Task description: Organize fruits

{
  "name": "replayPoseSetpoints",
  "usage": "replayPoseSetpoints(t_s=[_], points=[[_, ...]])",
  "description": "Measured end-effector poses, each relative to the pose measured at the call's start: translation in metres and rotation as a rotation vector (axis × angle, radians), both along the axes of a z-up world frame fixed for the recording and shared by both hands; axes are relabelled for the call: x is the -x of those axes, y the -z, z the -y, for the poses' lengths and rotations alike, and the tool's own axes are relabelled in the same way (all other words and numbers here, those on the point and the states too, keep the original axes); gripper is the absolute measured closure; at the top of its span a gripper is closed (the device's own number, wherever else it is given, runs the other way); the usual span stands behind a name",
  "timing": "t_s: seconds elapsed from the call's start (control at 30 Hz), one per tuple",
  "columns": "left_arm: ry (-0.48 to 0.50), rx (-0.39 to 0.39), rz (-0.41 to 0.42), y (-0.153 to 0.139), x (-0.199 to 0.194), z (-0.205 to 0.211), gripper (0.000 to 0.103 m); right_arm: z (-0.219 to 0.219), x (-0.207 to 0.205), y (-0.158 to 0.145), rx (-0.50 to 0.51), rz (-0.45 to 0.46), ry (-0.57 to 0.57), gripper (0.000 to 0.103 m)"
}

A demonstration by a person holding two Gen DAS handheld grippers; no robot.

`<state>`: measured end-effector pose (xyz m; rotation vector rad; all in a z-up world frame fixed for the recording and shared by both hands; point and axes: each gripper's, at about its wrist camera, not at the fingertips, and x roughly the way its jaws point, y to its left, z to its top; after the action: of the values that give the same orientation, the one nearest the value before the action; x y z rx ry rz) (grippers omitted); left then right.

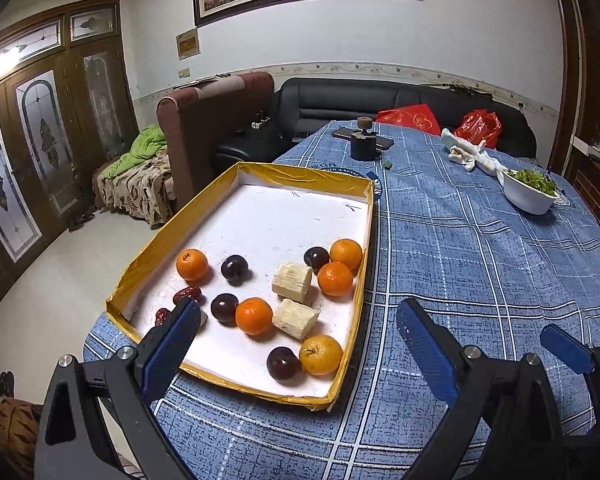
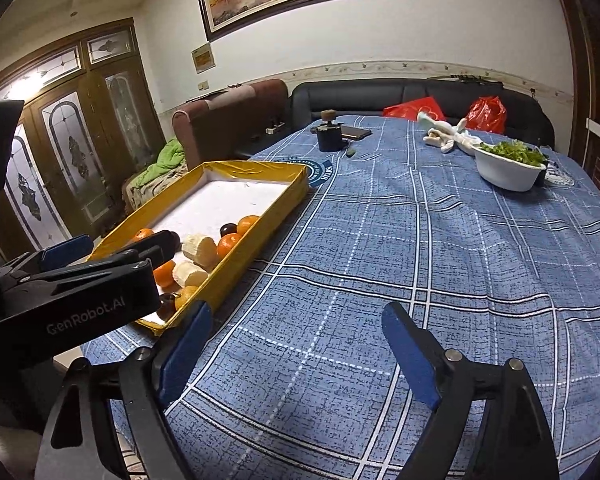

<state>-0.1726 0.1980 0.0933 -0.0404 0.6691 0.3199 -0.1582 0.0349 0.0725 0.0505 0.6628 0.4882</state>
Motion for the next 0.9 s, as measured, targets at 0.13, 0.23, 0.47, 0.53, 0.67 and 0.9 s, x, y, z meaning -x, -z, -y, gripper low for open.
replayPoseSetpoints(t_s=[0.13,0.23,0.47,0.53,0.67,0.9], points=[[0.001,0.002,0.011,-0.001,0.001,0.0,0.005,-0.001,0.004,-0.001,0.018,0.022,0.013,0.009],[-0.011,-0.005,0.05,-0.008,0.007,-0.001,0.005,0.0,0.008,-0.004,0.019,0.047,0.024,0.009],[-0.15,-0.089,0.352,-0.06,0.061,-0.005,0.0,0.008,0.015,-0.013,-0.002,0.117,0.053,0.007],[-0.185,-0.1,0.417,-0.071,0.075,-0.004,0.0,0.01,0.014,-0.016,-0.008,0.124,0.055,0.007],[-0.203,-0.122,0.459,-0.087,0.084,0.007,0.0,0.012,0.019,-0.022,0.002,0.161,0.063,0.007],[-0.006,-0.157,0.374,-0.076,0.072,0.038,0.0,0.017,0.025,-0.029,0.016,0.187,0.075,0.005]])
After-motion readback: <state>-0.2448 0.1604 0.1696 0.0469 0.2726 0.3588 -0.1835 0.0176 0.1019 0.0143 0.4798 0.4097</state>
